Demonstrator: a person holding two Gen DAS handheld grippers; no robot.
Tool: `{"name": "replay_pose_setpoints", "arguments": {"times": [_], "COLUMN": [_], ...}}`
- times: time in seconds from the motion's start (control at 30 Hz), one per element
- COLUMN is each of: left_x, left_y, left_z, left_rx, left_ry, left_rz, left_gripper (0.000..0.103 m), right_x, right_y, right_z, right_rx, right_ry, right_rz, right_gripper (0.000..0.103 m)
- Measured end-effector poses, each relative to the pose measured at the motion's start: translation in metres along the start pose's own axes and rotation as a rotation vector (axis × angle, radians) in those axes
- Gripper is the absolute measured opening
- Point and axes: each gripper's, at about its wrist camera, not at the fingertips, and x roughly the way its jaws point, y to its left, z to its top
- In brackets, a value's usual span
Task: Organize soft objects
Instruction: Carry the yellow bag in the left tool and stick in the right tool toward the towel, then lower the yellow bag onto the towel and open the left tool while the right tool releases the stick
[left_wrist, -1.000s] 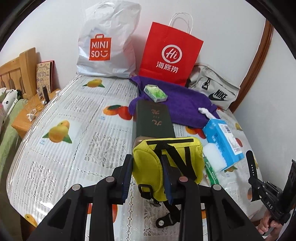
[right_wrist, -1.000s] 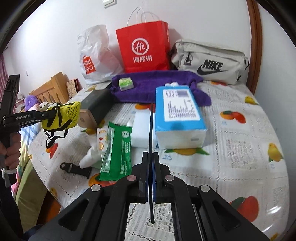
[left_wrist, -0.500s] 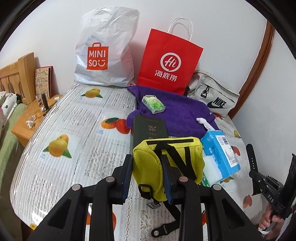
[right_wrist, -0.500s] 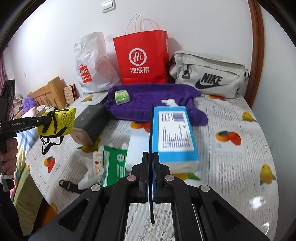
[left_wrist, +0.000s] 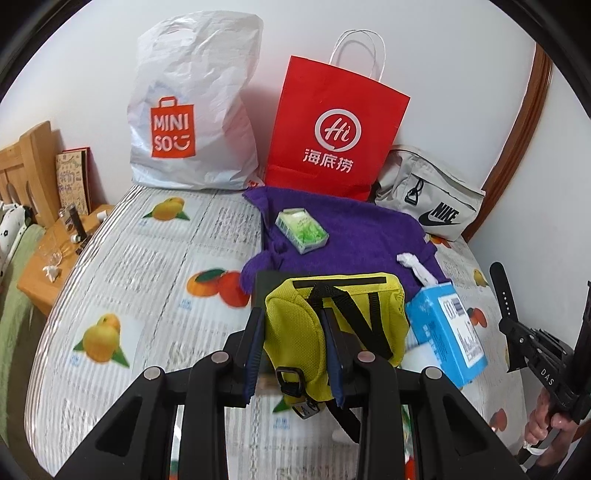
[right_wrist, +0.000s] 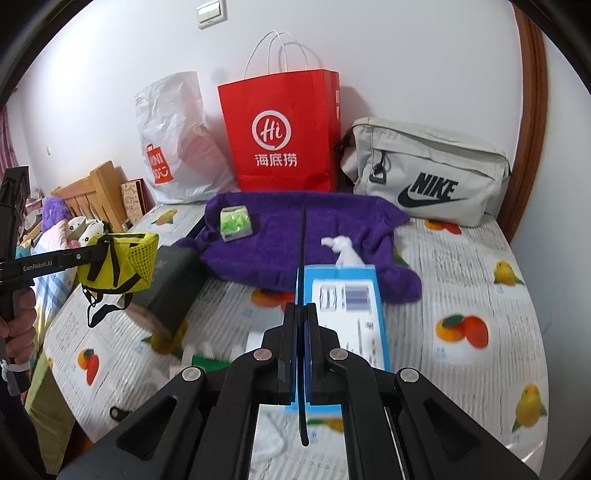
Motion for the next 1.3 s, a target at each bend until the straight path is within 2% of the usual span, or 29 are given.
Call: {"name": "replay_pose_setpoints", "arguments": {"times": [0.5, 1.0, 1.3], "left_x": [0.056, 0.117, 0.157], "left_y": [-0.018, -0.027, -0.028], "left_z": [0.052, 0.084, 0.094], "left_rx": [0.007, 0.015, 0.037], "left_ry": [0.026, 0.079, 0.126], "left_rz": [-0.027, -0.034, -0.034], "left_gripper": [0.029, 0.029, 0.029], "right_x": [0.061, 0.131, 0.171], "right_y": [-0.020, -0.054, -0.065], "right_z": [0.062, 0.099, 0.102], "right_rx": [-0.014, -0.023, -0.013], "right_ry": [0.007, 0.065, 0.129], "right_rz": [-0.013, -0.048, -0.037], "right_gripper": [0.003, 0.003, 0.003]}}
